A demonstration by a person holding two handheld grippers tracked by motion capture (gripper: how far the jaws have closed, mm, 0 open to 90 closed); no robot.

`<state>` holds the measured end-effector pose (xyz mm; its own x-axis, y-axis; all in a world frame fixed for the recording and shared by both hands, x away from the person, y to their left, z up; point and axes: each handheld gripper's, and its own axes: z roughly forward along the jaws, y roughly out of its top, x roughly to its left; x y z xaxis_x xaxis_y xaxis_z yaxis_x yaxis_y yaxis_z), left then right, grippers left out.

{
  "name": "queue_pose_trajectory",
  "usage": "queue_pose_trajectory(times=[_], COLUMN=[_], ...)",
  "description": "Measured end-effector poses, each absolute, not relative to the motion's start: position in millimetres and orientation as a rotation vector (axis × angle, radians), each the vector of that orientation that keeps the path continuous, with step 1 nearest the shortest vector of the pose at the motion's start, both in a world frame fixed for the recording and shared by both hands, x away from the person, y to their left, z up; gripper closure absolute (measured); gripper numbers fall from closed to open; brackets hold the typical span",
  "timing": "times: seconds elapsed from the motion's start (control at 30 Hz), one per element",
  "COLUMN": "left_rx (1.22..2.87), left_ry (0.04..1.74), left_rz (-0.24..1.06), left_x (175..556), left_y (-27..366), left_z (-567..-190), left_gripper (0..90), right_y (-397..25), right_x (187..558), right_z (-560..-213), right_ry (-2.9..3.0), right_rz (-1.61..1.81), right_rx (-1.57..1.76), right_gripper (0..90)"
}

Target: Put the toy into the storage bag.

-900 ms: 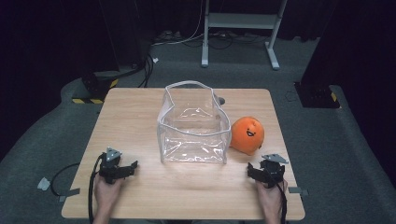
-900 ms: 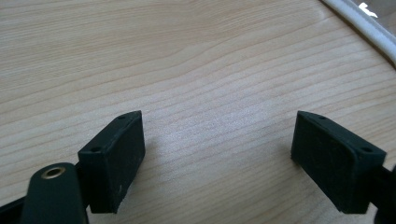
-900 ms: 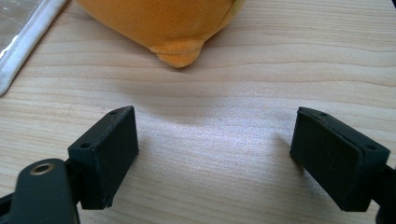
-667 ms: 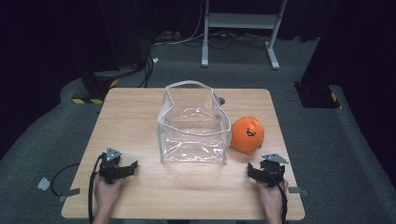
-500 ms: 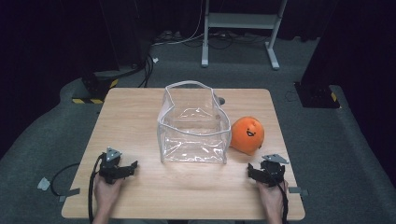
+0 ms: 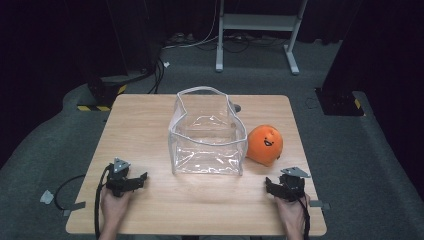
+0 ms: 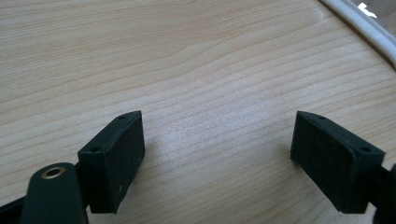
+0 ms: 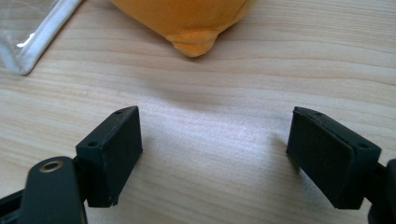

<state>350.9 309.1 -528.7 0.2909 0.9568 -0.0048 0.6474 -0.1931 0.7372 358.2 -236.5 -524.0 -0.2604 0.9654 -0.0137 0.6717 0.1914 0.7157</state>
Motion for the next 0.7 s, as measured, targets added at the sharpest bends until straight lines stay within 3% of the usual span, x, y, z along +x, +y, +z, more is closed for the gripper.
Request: queue_pose_trajectory(times=[0.7], left_rx=[1.926], left_ry=[1.431], left_rz=[0.624], left_x=[351], left_y=[309], left_z=[-529], left_gripper=[17.8], right_y=[-236], right_x=[335], right_z=[-515], right_ry=[2.006], right_rz=[0.962], right_rx=[1.507], right_gripper=[16.9])
